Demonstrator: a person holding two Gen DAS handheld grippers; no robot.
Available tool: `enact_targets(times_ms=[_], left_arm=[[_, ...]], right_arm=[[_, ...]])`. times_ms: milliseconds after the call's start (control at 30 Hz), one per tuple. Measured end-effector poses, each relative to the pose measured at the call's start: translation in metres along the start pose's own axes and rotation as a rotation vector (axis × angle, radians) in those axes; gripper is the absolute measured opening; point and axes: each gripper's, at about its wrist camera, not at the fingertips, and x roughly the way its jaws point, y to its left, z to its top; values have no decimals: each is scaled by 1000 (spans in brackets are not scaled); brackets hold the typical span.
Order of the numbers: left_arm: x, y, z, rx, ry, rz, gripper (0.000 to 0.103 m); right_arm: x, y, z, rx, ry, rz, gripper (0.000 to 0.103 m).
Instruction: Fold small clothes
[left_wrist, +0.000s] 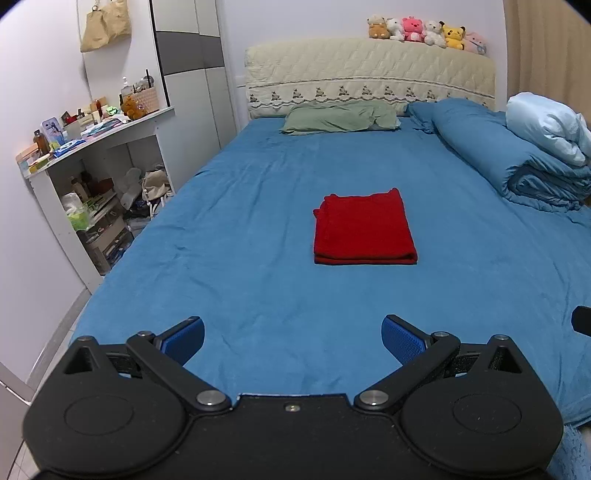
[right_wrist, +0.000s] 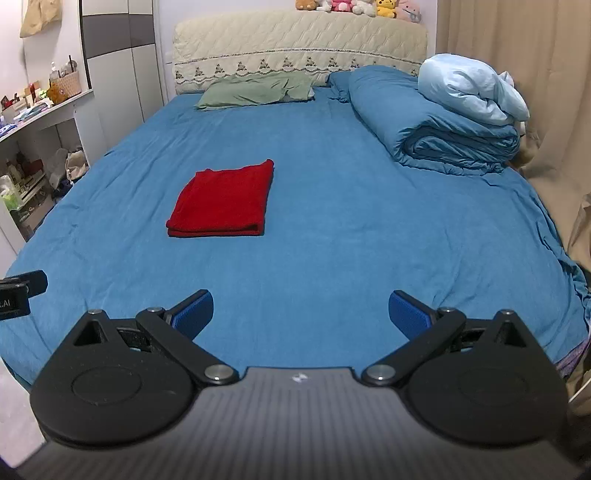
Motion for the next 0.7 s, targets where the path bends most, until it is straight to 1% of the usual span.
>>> enact_targets(times_ms=[700], left_arm=[[-5, -3, -2, -5, -6, 6, 103]], right_arm=[[0, 0, -4, -3, 5, 1, 103]])
